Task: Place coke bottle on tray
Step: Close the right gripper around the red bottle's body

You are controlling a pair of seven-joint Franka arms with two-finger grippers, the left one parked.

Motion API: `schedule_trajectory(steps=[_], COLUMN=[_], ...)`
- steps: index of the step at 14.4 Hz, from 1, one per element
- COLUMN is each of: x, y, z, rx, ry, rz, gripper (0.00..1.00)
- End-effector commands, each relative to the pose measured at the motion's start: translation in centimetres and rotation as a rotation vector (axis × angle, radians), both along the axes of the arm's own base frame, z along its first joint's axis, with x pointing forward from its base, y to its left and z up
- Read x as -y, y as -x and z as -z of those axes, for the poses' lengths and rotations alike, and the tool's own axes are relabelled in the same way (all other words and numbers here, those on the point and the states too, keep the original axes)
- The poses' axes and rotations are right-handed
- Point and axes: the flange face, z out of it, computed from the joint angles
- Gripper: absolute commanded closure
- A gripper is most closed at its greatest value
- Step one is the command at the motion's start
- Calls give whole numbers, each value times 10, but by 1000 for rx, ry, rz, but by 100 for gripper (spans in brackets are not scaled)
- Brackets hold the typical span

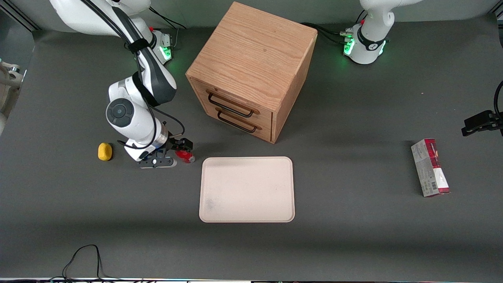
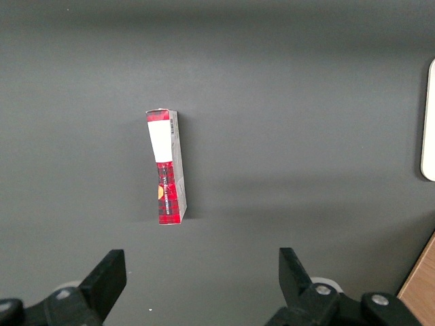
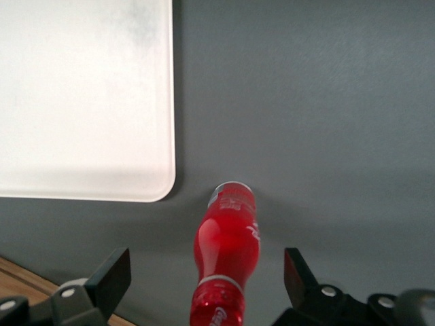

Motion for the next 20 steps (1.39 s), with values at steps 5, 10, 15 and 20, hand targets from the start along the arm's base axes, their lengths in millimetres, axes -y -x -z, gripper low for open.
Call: schedule_trajectory(steps=[5, 10, 15, 20], x=[1, 2, 0, -2], y=[17, 15, 10, -11], z=[1, 2, 2, -51], rx=[14, 31, 63, 73], ry=[24, 44, 29, 33], rz=[1, -21, -16, -25], gripper=[6, 53, 100, 100])
